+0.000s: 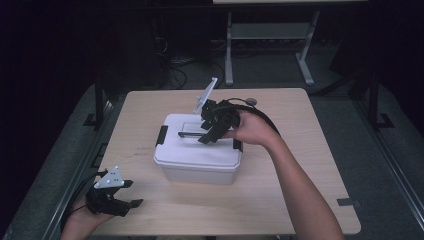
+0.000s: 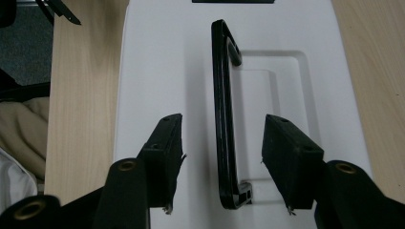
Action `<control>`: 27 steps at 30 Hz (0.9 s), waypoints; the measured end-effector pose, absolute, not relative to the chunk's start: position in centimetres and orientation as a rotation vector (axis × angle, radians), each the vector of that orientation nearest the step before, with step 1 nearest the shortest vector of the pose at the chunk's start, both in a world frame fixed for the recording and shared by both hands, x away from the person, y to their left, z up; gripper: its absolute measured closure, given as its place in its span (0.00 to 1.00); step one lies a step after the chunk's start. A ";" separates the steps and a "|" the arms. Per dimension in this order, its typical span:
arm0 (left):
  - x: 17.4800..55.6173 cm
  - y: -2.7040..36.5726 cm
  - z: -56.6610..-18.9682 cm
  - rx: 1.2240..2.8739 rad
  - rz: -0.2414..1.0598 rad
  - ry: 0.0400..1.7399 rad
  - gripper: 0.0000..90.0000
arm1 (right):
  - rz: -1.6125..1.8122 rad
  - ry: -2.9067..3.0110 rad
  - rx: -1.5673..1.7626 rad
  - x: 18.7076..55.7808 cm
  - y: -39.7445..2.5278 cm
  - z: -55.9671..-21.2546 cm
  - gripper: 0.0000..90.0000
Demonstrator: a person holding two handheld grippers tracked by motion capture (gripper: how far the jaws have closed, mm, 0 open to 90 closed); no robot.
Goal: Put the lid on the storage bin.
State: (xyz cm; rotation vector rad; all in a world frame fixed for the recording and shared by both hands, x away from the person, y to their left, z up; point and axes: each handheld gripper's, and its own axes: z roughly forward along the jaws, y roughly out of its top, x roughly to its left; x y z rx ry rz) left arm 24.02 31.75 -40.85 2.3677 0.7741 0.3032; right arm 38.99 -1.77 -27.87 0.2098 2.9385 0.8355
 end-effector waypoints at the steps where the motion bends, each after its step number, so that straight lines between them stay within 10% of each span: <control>1: 24.0 31.7 -40.8 2.368 0.302 0.774 0.30 | 0.833 2.936 0.208 39.0 -1.8 -27.8 0.52; 27: 24.1 32.0 -40.8 2.360 0.300 0.782 0.30 | 0.836 2.918 0.276 38.8 -4.8 -27.5 0.44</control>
